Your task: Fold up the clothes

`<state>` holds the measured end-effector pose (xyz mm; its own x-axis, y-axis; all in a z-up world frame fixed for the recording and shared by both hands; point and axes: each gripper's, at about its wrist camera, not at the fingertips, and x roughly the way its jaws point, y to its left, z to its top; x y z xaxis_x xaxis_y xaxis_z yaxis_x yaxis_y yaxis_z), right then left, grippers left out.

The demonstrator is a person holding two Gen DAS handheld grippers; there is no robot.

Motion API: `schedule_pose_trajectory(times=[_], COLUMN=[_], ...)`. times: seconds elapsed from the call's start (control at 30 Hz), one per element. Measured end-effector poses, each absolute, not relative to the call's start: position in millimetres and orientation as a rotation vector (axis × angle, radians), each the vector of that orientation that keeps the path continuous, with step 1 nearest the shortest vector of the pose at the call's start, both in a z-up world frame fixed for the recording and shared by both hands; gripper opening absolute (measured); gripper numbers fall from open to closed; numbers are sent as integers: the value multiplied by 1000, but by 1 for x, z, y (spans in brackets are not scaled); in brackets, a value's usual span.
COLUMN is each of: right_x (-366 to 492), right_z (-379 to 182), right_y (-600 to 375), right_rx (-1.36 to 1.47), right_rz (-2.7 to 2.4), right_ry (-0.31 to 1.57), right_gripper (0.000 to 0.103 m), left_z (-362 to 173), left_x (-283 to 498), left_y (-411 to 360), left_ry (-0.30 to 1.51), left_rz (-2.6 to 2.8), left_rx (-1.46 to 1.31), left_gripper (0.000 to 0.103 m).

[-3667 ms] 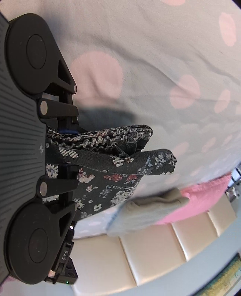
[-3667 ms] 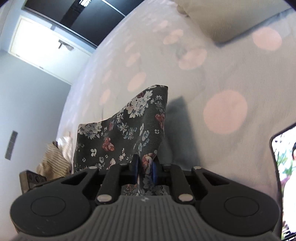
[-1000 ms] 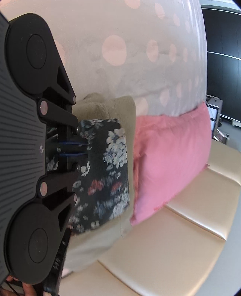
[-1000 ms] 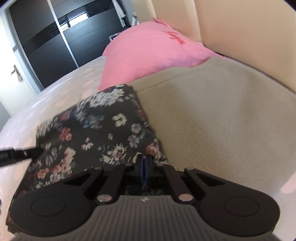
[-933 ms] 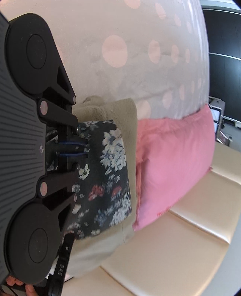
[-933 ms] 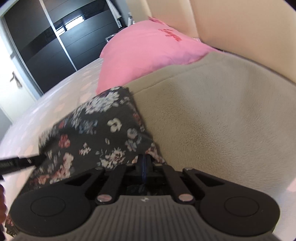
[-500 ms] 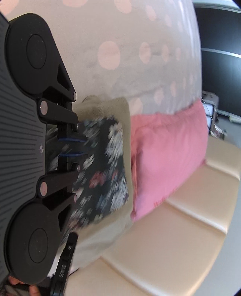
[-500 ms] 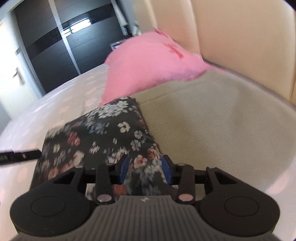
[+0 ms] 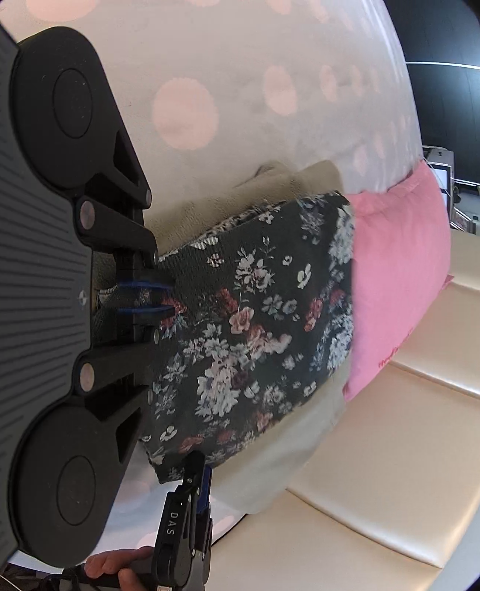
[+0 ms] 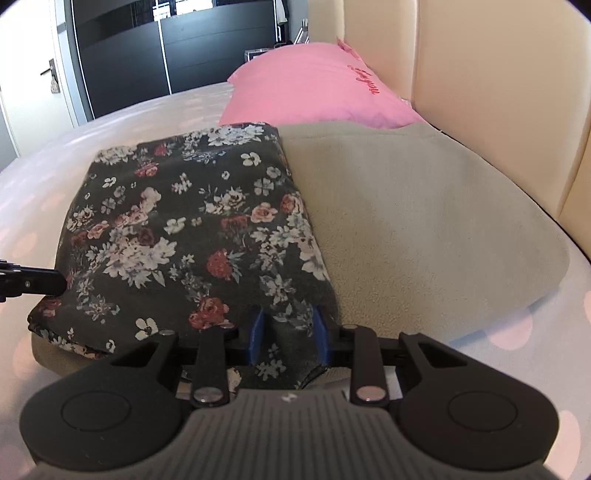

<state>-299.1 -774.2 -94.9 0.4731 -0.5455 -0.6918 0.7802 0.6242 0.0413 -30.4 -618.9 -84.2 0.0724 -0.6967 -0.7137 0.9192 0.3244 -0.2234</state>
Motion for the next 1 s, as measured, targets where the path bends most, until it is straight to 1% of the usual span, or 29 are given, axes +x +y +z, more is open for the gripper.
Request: schedule_pose_trajectory(times=[0.13, 0.23, 0.37, 0.4, 0.53, 0.63, 0.7, 0.73, 0.8, 0.83, 0.87, 0.93, 0.97, 1.0], right_x=[-300, -305, -307, -307, -304, -302, -303, -306, -314, -319, -323, -331, -334, -337], right_z=[-78, -61, -23, -13, 25, 50, 65, 72, 83, 87, 90, 94, 95, 94], right_y=[-768, -757, -722, -712, -670, -635, -610, -597, -573, -562, -550, -530, -521, -513], right_rx=[419, 456, 446, 439, 410, 382, 364, 363, 364, 358, 352, 340, 341, 342], right_rz=[-869, -895, -903, -901, -883, -868, -857, -849, -850, -866, -882, -921, -944, -962], right_ry=[693, 686, 660, 650, 623, 613, 600, 580, 529, 508, 488, 457, 446, 435], right_gripper=[34, 35, 41, 45, 46, 48, 55, 57, 59, 59, 59, 59, 61, 67], left_z=[-78, -66, -34, -26, 7, 29, 41, 46, 55, 58, 61, 65, 66, 67], left_x=[-29, -34, -49, -54, -73, -85, -92, -96, -103, -107, -111, -121, -127, -131], left_y=[-612, -601, -573, -566, -538, -518, -505, -498, -483, -477, -469, -453, -447, -442], left_ry=[862, 854, 784, 764, 680, 631, 621, 616, 597, 581, 553, 487, 462, 454], left_rz=[-1221, -1204, -1219, -1222, -1238, -1248, -1255, -1254, -1246, -1241, -1232, -1198, -1179, -1170], left_rx=[315, 311, 301, 302, 312, 324, 326, 325, 323, 323, 317, 297, 290, 281], left_gripper=[10, 15, 16, 17, 22, 23, 23, 26, 35, 44, 48, 48, 52, 54])
